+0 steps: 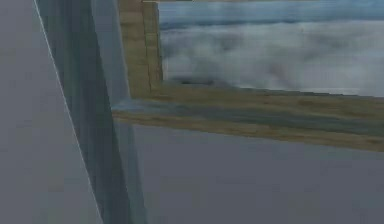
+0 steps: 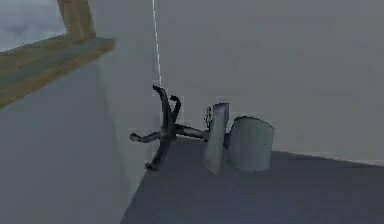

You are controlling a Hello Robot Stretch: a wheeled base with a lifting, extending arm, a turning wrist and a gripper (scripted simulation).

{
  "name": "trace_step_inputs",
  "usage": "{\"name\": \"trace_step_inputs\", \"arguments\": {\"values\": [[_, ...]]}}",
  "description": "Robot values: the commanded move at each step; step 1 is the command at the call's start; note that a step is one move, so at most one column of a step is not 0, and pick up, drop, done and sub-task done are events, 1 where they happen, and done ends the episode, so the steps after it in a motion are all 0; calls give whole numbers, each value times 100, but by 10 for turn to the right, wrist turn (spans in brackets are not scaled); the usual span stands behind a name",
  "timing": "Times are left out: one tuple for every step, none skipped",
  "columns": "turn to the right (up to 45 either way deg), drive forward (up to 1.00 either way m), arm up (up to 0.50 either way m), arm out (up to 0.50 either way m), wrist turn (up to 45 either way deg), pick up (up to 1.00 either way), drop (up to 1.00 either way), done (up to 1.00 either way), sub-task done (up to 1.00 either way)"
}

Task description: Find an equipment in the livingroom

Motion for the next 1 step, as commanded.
{"name": "trace_step_inputs", "arguments": {"values": [[-450, 0, 0, 0, 0, 0, 0, 0, 0]]}}
